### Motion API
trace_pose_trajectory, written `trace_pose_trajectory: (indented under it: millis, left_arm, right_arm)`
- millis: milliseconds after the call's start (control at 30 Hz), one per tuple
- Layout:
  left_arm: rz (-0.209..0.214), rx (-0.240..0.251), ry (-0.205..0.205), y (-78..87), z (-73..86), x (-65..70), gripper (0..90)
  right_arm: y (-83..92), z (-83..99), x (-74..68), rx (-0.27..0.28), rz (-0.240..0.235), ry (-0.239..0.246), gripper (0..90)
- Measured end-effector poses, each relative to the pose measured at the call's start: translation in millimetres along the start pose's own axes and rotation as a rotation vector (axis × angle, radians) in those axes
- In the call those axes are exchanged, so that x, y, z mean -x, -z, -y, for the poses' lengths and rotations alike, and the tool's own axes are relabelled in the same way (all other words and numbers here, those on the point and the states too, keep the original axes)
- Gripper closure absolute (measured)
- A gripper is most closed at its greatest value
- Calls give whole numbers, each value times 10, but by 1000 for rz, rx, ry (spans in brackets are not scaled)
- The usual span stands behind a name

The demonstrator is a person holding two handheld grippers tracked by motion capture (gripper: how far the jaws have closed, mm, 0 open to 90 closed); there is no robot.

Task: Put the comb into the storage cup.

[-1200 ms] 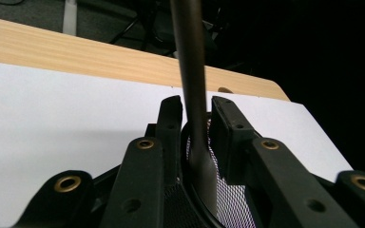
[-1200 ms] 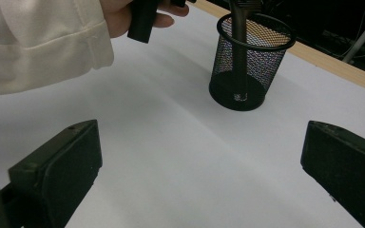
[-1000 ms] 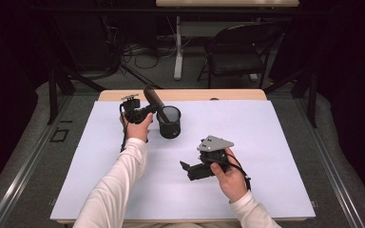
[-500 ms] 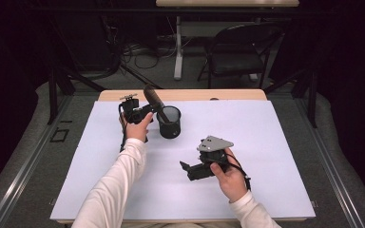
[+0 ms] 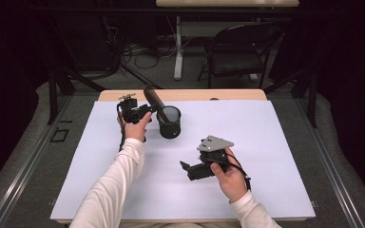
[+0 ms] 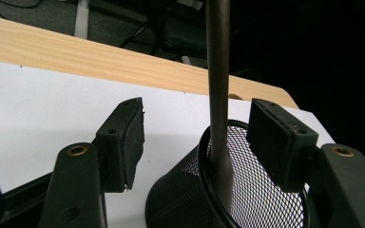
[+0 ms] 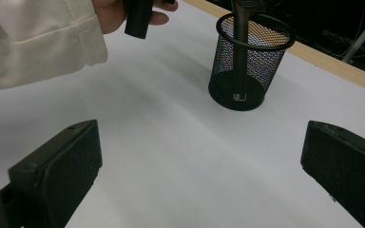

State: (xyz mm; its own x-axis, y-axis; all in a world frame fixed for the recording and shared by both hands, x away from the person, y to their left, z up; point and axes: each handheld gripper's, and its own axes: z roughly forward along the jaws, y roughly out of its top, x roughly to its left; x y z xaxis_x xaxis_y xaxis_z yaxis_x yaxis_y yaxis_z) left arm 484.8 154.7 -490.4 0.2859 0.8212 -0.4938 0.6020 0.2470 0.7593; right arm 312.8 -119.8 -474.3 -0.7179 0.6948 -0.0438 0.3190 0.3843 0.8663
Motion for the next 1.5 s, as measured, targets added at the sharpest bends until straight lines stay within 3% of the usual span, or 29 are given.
trace_pose_trajectory:
  millis: [333,467,733,967,1100,1367,1500]
  left_arm:
    - [5,3,-2,34,-7,-13,368]
    - [-5,7,-20,63,-26,-21,367]
    - [-6,-23,-28,105,-49,-61,365]
    - [-23,-23,-68,155,-64,-35,348]
    - [-11,-31,-77,185,-74,-14,345]
    - [-6,-30,-145,243,-91,25,329]
    - [3,-40,-151,265,-94,41,325]
  right_arm:
    - [-4,2,-2,-1,0,0,0]
    - [-3,3,4,-1,0,-1,0]
    - [-3,4,6,-2,1,-1,0]
    - [-2,5,6,-1,2,-2,0]
    - [-1,5,7,-1,3,-3,0]
    - [-6,5,4,0,4,-1,0]
    - [-5,4,5,-1,3,-2,0]
